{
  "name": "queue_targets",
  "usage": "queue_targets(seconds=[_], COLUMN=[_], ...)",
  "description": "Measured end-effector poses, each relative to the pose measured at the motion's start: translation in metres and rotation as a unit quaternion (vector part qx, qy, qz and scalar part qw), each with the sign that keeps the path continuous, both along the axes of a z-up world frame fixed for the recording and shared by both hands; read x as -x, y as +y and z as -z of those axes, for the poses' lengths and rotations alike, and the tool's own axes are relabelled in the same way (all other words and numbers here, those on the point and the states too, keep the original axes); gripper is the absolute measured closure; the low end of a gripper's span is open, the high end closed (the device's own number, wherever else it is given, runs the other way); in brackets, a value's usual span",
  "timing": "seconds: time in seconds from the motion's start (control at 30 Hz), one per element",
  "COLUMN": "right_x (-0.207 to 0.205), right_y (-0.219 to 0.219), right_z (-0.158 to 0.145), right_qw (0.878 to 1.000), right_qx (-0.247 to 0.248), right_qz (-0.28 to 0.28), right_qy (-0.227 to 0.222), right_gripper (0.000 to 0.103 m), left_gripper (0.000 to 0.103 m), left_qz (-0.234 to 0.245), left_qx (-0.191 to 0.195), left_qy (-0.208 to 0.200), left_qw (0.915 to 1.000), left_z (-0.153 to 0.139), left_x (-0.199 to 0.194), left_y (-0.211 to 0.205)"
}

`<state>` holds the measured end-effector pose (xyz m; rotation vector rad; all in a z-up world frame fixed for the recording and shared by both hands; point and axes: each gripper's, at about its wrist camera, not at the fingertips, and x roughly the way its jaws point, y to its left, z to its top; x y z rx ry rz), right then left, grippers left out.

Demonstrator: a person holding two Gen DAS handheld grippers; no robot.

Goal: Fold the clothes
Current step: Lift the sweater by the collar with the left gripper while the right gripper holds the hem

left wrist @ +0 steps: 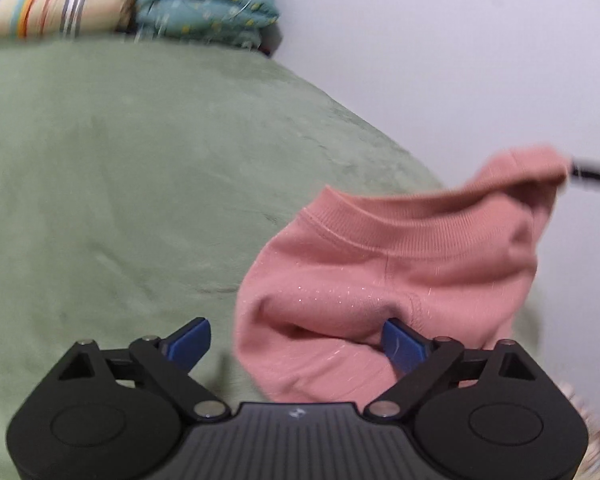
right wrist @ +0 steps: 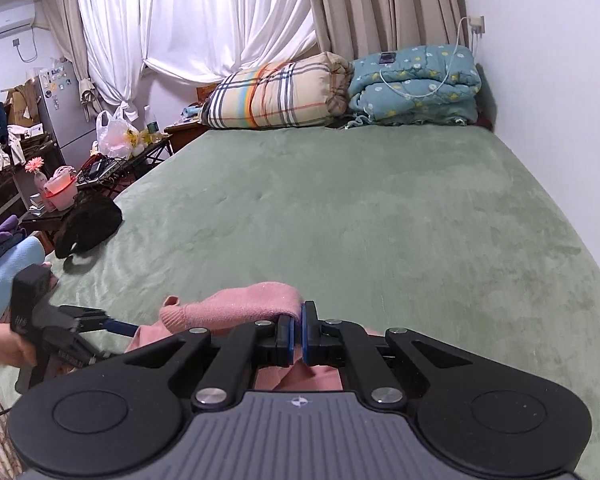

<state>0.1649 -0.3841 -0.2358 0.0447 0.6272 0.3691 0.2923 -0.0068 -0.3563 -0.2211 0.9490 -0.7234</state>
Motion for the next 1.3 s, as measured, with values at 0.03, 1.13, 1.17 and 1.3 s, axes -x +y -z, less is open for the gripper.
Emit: queue_targets(seconds=[0.03, 1.13, 1.17, 1.3], right_x=[0.002, 0.092, 0.104, 0.139], right_y=[-0.002, 0.054, 0.053, 0.052], right_z=[0.002, -0.323, -0.329, -0.338], right_qw=[1.0, 0.916, 0.913, 0.909], right_qx=[-0.003, 0.067, 0.065, 0.058], right_qz=[0.003, 0.095, 0.089, 0.068], right_qy=[0.002, -0.384, -0.392, -0.406], right_gripper=[0.1, 0.101, 0.101, 0.101], left_gripper=[0.021, 0.1, 0.1, 0.1], left_qz=[-0.001, -0.197, -0.199, -0.205], left_qx=[0.005, -0.105, -0.104, -0.102], left_qy=[0.012, -0.439, -0.448, -0.487], left_qw=[0.9999, 0.8703, 0.8653, 0.8429], left_z=[0.002, -0.469, -0.475, -0.503], left_x=[-0.003, 0.079, 0.094, 0.155], left_y=[0.0, 0.021, 0.027, 0.049])
